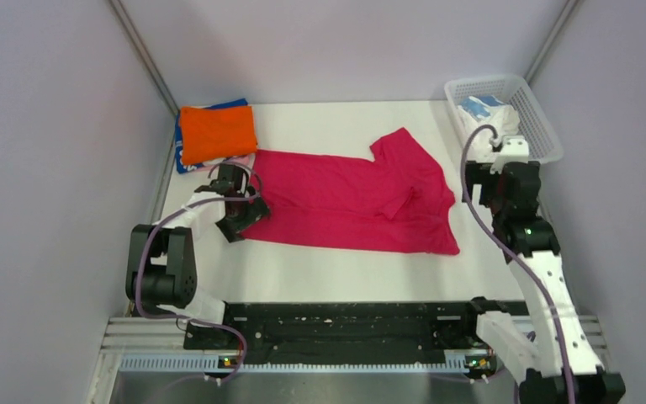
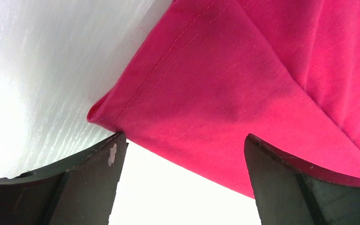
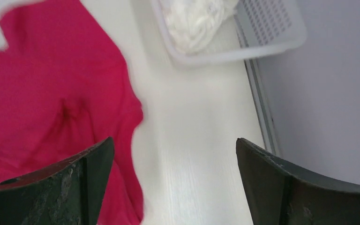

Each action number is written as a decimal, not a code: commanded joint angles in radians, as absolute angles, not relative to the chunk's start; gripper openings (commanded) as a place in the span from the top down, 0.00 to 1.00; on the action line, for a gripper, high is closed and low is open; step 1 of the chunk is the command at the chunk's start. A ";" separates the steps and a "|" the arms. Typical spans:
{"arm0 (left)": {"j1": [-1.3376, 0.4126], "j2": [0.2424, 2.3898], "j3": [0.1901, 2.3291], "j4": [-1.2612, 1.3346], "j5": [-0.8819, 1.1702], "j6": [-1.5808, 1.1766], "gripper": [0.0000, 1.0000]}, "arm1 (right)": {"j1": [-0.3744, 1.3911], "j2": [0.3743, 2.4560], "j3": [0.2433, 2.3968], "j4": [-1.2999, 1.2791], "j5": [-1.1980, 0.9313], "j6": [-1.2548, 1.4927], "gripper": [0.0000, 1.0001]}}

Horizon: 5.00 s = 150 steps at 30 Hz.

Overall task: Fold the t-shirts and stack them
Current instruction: Fold the flattened tshirt in 1/3 of the way

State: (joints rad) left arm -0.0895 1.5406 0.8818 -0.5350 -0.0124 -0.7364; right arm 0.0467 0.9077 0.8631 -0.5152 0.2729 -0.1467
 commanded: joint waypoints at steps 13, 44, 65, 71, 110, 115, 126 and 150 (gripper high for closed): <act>-0.089 1.442 0.850 -0.526 -0.018 -0.743 0.01 | 0.176 1.003 0.738 -0.109 -0.230 0.516 0.01; -0.089 1.454 0.852 -0.548 -0.074 -0.744 0.01 | 0.456 1.607 0.808 0.151 0.023 0.610 0.01; -0.089 1.361 0.865 -0.611 -0.125 -0.729 0.01 | 0.461 1.617 1.045 -0.085 0.176 0.521 0.01; -0.090 1.354 0.858 -0.602 -0.109 -0.722 0.01 | 0.494 1.466 0.827 -0.050 0.083 0.555 0.01; -0.118 1.444 0.942 -0.390 0.116 -0.709 0.01 | 0.526 1.289 0.696 -0.251 0.357 0.684 0.01; -0.118 1.611 0.991 -0.395 0.084 -0.712 0.02 | 0.479 1.320 0.604 -0.193 0.392 0.768 0.01; -0.119 1.396 0.662 -0.435 0.033 -0.749 0.01 | 0.464 1.188 0.456 -0.426 0.387 0.950 0.01; -0.132 1.361 1.015 -0.621 -0.185 -0.731 0.01 | 0.459 1.031 0.720 -0.206 0.503 0.510 0.01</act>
State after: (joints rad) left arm -0.1371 1.2224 0.8185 -0.5575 -0.0265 -0.7734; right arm 0.4717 0.9245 0.6235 -0.4332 0.4679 0.6914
